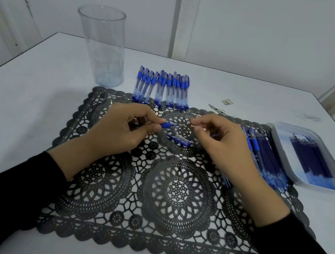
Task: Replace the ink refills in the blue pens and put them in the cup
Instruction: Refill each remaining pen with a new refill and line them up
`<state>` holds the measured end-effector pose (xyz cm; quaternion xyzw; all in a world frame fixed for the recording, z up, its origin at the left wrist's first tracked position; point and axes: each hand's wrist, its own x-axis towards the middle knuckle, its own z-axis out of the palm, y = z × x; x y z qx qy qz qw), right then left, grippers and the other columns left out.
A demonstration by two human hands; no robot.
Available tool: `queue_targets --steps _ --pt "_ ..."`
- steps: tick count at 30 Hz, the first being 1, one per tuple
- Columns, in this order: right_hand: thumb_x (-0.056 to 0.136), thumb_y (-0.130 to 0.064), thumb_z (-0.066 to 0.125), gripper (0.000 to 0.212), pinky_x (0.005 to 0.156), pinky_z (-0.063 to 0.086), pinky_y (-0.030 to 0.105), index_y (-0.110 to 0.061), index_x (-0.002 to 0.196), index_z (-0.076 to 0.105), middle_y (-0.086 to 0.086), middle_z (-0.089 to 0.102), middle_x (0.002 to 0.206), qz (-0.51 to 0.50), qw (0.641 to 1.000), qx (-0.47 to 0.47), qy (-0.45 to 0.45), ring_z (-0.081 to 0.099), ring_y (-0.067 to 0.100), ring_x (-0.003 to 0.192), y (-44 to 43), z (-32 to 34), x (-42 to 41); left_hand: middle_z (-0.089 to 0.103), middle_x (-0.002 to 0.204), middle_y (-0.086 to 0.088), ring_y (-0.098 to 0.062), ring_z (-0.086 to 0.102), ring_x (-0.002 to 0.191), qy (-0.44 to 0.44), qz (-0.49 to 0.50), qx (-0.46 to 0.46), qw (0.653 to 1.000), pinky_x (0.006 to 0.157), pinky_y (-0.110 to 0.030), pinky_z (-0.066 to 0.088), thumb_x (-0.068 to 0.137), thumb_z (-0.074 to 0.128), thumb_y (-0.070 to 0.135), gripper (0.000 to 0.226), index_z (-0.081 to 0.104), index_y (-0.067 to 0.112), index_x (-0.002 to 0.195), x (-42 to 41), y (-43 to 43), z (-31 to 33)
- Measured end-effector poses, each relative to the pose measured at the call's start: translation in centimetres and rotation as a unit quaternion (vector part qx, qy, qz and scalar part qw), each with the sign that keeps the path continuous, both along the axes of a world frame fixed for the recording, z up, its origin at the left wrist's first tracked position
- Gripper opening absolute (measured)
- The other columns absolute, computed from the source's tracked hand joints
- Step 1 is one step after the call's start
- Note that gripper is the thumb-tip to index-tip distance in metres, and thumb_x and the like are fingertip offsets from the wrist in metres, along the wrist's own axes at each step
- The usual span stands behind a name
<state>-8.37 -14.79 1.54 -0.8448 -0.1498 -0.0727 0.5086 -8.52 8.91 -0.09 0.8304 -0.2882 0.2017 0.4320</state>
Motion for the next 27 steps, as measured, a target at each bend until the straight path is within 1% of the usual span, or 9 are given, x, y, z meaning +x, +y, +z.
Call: queue_targets --steps 4,7,9,12,17,20,22,24,27 --pt "0.089 -0.010 0.068 0.014 0.061 0.040 0.004 -0.023 0.093 0.070 -0.018 0.061 0.077 0.017 0.989 -0.142 -0.031 0.053 -0.007 0.067 0.0 -0.3 0.8 0.070 0.088 0.019 -0.022 0.065 0.062 0.001 0.000 0.008 1.000 0.055 -0.043 0.052 0.086 0.071 0.019 0.012 0.074 0.016 0.098 0.2 0.0 -0.2" --pt "0.088 -0.012 0.069 0.010 0.063 0.037 0.001 -0.018 0.093 0.075 -0.018 0.061 0.074 0.022 0.978 -0.200 -0.052 0.054 -0.011 0.068 0.1 -0.2 1.2 0.070 0.089 0.019 -0.024 0.066 0.062 -0.002 0.002 0.009 1.000 0.054 -0.043 0.052 0.086 0.071 0.020 0.014 0.075 0.013 0.097 0.2 0.1 -0.3" --pt "0.088 -0.013 0.070 0.011 0.074 0.034 0.008 -0.020 0.092 0.076 -0.019 0.061 0.077 0.017 0.974 -0.216 -0.062 0.052 -0.008 0.066 0.1 -0.1 1.4 0.069 0.088 0.024 -0.023 0.065 0.062 0.002 0.001 0.007 1.000 0.054 -0.044 0.052 0.087 0.072 0.020 0.013 0.075 0.013 0.097 0.3 0.1 -0.3" --pt "0.088 -0.013 0.069 0.012 0.074 0.032 0.006 -0.020 0.093 0.077 -0.017 0.064 0.081 0.017 0.976 -0.212 -0.053 0.051 -0.011 0.072 0.1 -0.1 1.5 0.069 0.085 0.027 -0.022 0.065 0.061 0.002 0.003 0.007 1.000 0.053 -0.043 0.051 0.086 0.071 0.022 0.015 0.075 0.013 0.097 0.3 0.1 -0.3" --pt "0.090 -0.016 0.067 0.015 0.067 0.037 0.004 -0.025 0.098 0.077 -0.006 0.073 0.085 0.031 0.973 -0.225 -0.044 0.064 0.012 0.075 0.1 -0.3 1.7 0.070 0.089 0.020 -0.024 0.066 0.062 0.002 0.005 0.007 1.000 0.055 -0.044 0.051 0.087 0.070 0.026 0.021 0.075 0.010 0.098 0.2 0.0 -0.1" --pt "0.092 -0.016 0.064 0.018 0.074 0.051 0.017 -0.026 0.100 0.076 -0.010 0.073 0.086 0.036 0.977 -0.209 -0.029 0.066 0.021 0.074 0.0 0.0 1.5 0.071 0.090 0.018 -0.020 0.067 0.066 0.004 0.010 0.006 1.000 0.058 -0.042 0.053 0.085 0.068 0.026 0.023 0.076 0.008 0.097 0.0 -0.1 0.0" --pt "0.094 -0.012 0.060 0.022 0.059 0.051 0.018 -0.026 0.100 0.076 -0.021 0.068 0.084 0.027 0.981 -0.192 -0.021 0.064 0.025 0.069 -0.3 0.2 1.4 0.070 0.090 0.019 -0.011 0.069 0.072 0.002 0.011 0.005 1.000 0.063 -0.034 0.056 0.085 0.069 0.023 0.022 0.076 0.005 0.096 0.0 -0.2 0.1" --pt "0.095 -0.009 0.057 0.026 0.053 0.046 0.016 -0.028 0.099 0.075 -0.024 0.066 0.085 0.016 0.986 -0.163 -0.024 0.063 0.013 0.068 -0.6 0.4 1.4 0.069 0.090 0.019 -0.003 0.068 0.079 0.000 0.012 0.008 1.000 0.067 -0.022 0.056 0.085 0.072 0.016 0.016 0.076 0.004 0.096 0.0 -0.2 0.1" --pt "0.094 -0.015 0.061 0.020 0.065 0.044 0.011 -0.027 0.102 0.073 -0.020 0.070 0.091 0.016 0.995 -0.088 -0.033 0.060 -0.003 0.073 -0.5 0.7 0.9 0.070 0.090 0.017 0.000 0.068 0.079 -0.004 0.009 0.007 1.000 0.068 -0.013 0.053 0.085 0.071 0.015 0.015 0.076 0.006 0.096 0.0 -0.3 0.1"
